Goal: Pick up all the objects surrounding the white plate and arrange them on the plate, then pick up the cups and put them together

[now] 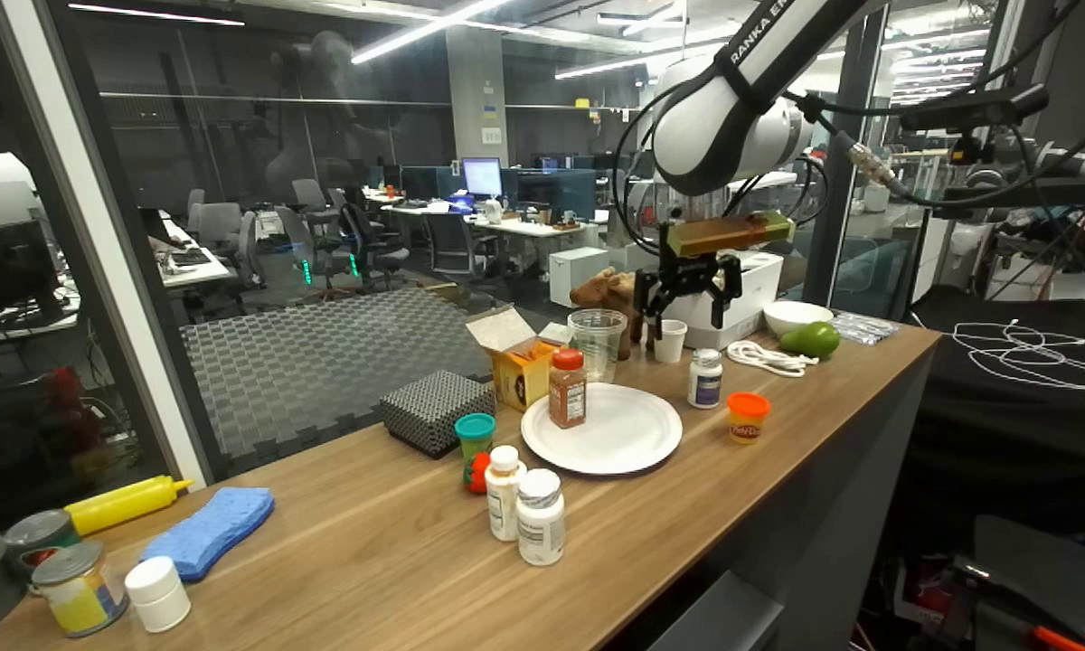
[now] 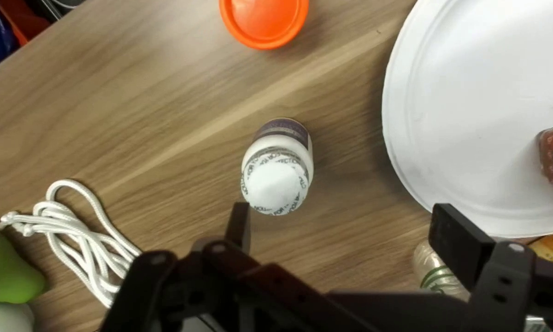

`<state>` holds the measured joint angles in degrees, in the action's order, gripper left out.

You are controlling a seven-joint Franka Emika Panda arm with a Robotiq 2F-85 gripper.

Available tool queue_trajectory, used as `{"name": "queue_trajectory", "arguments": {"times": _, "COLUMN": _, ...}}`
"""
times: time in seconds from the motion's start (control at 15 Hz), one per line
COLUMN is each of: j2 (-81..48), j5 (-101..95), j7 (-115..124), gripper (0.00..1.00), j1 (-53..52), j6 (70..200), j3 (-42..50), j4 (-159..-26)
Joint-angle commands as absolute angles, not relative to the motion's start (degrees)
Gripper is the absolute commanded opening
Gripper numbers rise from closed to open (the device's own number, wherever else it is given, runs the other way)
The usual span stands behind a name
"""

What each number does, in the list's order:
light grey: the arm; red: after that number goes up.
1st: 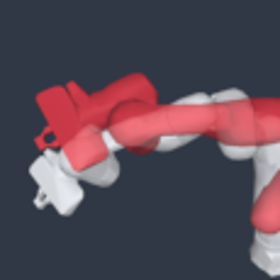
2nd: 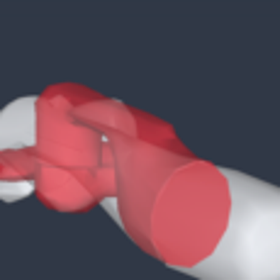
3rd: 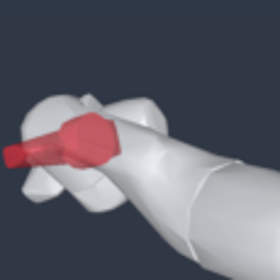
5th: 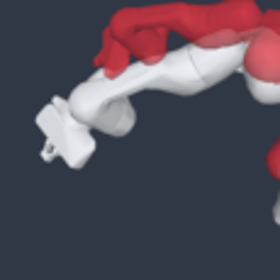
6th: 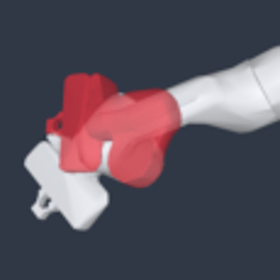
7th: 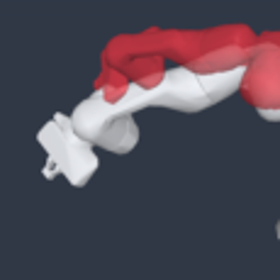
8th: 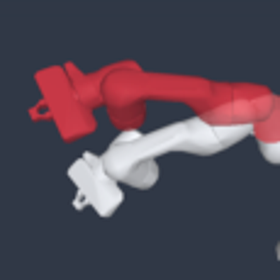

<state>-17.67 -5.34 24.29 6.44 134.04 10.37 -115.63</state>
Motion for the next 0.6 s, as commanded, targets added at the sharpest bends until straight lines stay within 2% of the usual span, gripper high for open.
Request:
{"name": "queue_trajectory", "arguments": {"times": 0.0, "j2": -19.67, "j5": -4.29, "j7": 23.10, "gripper": 1.00, "j1": 7.02, "j6": 135.93, "j3": 11.37, "j4": -114.56}}
{"name": "queue_trajectory", "arguments": {"times": 0.53, "j2": -22.14, "j5": -0.60, "j7": 20.40, "gripper": 1.00, "j1": 9.24, "j6": 135.38, "j3": 11.69, "j4": -113.95}}
